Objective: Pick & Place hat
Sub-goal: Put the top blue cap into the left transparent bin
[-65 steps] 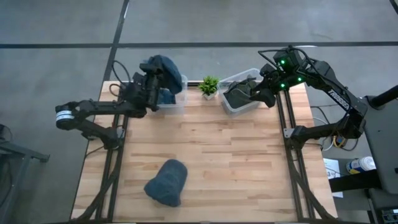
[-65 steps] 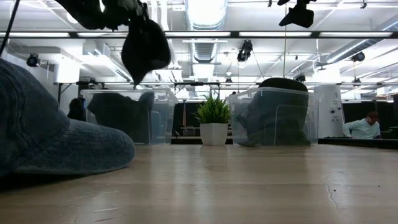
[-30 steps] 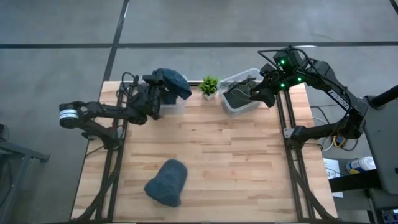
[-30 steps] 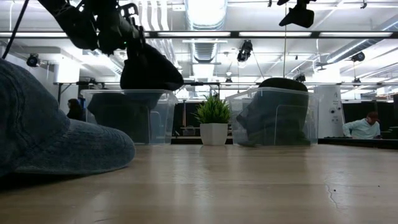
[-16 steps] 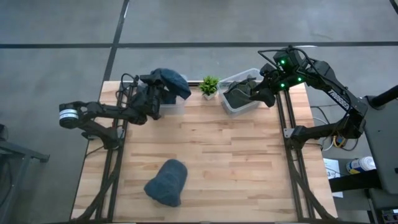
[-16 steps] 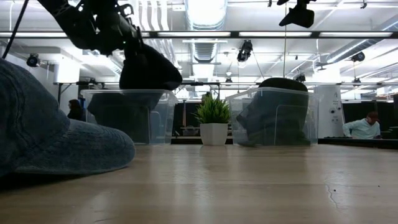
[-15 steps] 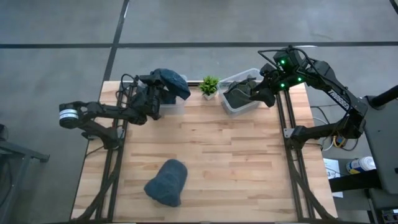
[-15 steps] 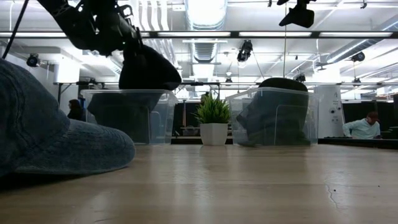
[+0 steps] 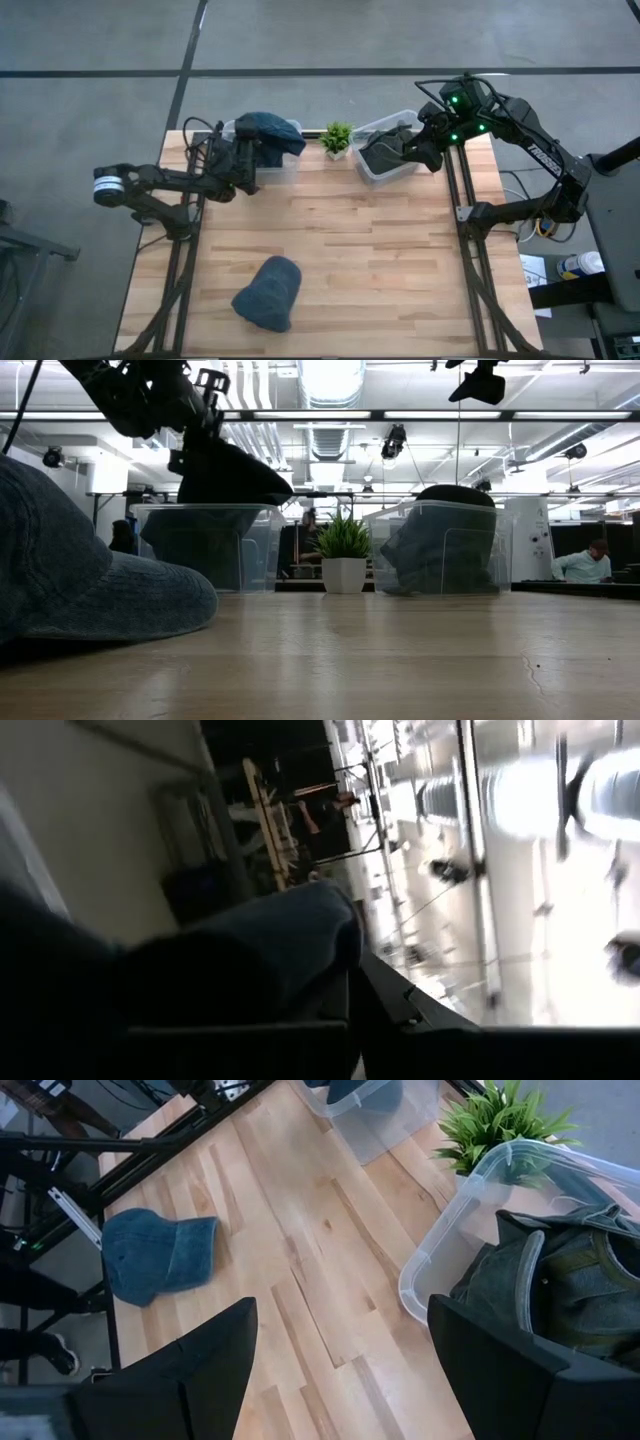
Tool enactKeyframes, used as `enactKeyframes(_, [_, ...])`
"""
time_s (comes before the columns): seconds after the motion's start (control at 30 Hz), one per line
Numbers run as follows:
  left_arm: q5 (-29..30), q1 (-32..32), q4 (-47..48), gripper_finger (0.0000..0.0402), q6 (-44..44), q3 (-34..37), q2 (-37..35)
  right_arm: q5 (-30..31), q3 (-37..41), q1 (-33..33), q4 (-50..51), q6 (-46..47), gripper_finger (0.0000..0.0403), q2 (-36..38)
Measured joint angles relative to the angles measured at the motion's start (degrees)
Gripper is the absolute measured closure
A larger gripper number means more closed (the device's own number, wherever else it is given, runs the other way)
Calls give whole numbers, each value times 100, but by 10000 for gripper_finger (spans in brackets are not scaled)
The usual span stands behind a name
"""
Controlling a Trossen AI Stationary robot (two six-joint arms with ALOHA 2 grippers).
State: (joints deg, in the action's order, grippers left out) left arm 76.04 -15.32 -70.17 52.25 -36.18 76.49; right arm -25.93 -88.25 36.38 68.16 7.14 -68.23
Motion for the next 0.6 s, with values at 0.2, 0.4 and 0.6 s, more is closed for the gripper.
enactKeyframes(0.2, [77,71,100,401,-1256,0,-27,0,0,0,0,-29,117,0])
enactKeyframes(0.4, [191,112,730,401,-939,338,-154,2,-1,0,0,-48,117,-2])
enactKeyframes(0.6, [337,171,727,401,-182,963,-400,9,-1,-2,-2,-71,117,-2])
